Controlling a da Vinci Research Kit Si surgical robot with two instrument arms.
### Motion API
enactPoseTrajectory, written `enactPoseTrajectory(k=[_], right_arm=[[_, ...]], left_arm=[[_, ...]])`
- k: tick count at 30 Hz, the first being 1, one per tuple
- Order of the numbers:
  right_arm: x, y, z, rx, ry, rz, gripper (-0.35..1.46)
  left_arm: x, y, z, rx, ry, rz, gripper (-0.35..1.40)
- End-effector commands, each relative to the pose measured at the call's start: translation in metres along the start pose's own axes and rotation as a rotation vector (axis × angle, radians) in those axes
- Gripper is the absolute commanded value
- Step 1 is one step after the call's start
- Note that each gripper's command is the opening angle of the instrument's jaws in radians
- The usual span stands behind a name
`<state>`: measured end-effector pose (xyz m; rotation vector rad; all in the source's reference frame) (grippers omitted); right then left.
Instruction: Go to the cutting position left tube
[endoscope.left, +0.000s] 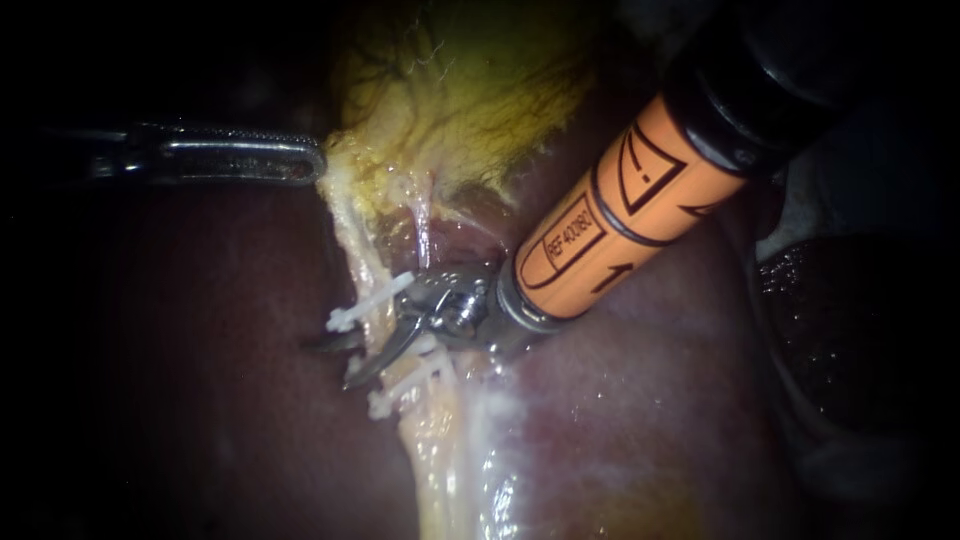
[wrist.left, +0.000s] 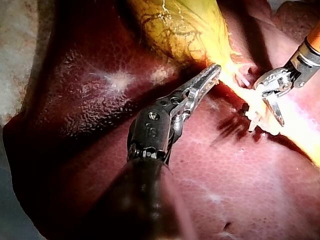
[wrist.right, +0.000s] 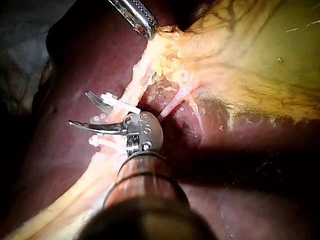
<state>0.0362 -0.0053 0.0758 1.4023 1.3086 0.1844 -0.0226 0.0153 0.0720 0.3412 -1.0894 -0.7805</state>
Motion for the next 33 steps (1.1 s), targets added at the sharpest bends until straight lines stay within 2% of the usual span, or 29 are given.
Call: enactPoseTrajectory(k=[1, 11, 16, 20, 33], right_arm=[[0.0003, -0.0002, 0.0002, 0.004, 0.002, 0.001, 0.95], [0.0041, -0.0030, 0.0011, 0.028, 0.034, 0.014, 0.95], [0.0052, -0.0038, 0.0009, 0.034, 0.043, 0.019, 0.95], [0.0056, -0.0041, 0.0008, 0.036, 0.045, 0.020, 0.95], [0.0055, -0.0041, 0.0008, 0.036, 0.044, 0.020, 0.99]], left_arm=[[0.0000, 0.0000, 0.0000, 0.000, 0.000, 0.000, -0.35], [0.0000, 0.0000, 0.0000, 0.000, 0.000, 0.000, -0.35], [0.0000, 0.0000, -0.0001, 0.000, 0.000, 0.000, -0.35], [0.0000, 0.0000, -0.0001, 0.000, 0.000, 0.000, -0.35], [0.0000, 0.0000, -0.0001, 0.000, 0.000, 0.000, -0.35]])
